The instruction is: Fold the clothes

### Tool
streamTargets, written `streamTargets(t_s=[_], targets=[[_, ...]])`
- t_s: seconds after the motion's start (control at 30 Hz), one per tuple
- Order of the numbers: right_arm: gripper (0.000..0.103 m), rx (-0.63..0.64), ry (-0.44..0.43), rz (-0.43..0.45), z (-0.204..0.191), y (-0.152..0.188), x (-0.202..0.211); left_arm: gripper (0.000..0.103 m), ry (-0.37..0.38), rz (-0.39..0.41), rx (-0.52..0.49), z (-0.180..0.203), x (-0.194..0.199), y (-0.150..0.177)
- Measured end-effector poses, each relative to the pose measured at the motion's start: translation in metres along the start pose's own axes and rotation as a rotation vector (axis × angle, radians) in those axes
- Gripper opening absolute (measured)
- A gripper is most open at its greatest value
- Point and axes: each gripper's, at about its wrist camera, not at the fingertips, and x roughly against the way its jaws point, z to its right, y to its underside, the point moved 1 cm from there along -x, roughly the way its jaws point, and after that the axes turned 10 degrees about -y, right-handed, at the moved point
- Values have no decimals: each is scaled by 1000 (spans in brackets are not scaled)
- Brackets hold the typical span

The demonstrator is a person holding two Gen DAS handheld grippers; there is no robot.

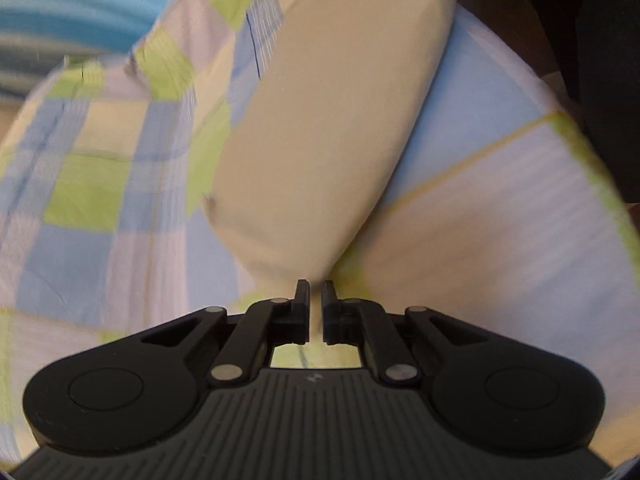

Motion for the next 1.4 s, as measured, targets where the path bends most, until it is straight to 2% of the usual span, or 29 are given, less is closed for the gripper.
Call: streamTargets(t_s=[0.07,0.1,0.13,0.2,0.27,0.33,0.37,0.47,0.53,0.63,0.73,0.87,1.0,1.07,1.2,1.3,1.4], targets=[[14,-32,-5,13,4,3,15,7,6,-64,154,-9,9,11],[16,-57,-2,30,9,4,25,8,14,-97,275,-18,13,17],[20,-83,1,47,15,6,34,9,28,-126,441,-29,18,24],[24,-155,-7,90,33,9,50,21,86,-144,797,-50,26,38],[25,-202,-7,136,52,8,62,23,149,-141,1130,-68,32,50],[27,-235,-20,174,73,6,63,29,208,-130,1345,-73,31,52],[28,-249,-30,193,84,5,61,35,253,-141,1449,-72,26,53],[34,-300,-77,271,131,5,37,36,375,-172,1665,-61,-1,55],[35,-345,-116,352,171,9,8,36,413,-205,1763,-52,-24,59],[35,-484,-213,445,234,20,-44,36,424,-178,1909,-48,-45,67],[38,-540,-321,446,287,20,-87,36,411,-189,2000,-49,-51,69],[40,-589,-466,365,338,-4,-112,35,390,-256,2109,-50,-51,70],[50,-465,-593,226,363,-60,-129,36,341,-291,2160,-50,-55,63],[50,-385,-632,141,369,-86,-147,36,311,-295,2192,-48,-55,61],[50,-371,-797,4,374,-114,-188,36,264,-318,2271,-42,-48,61],[50,-316,-816,-72,370,-130,-206,36,232,-326,2241,-44,-47,55],[52,-334,-866,-101,377,-139,-216,37,218,-333,2212,-44,-46,52]])
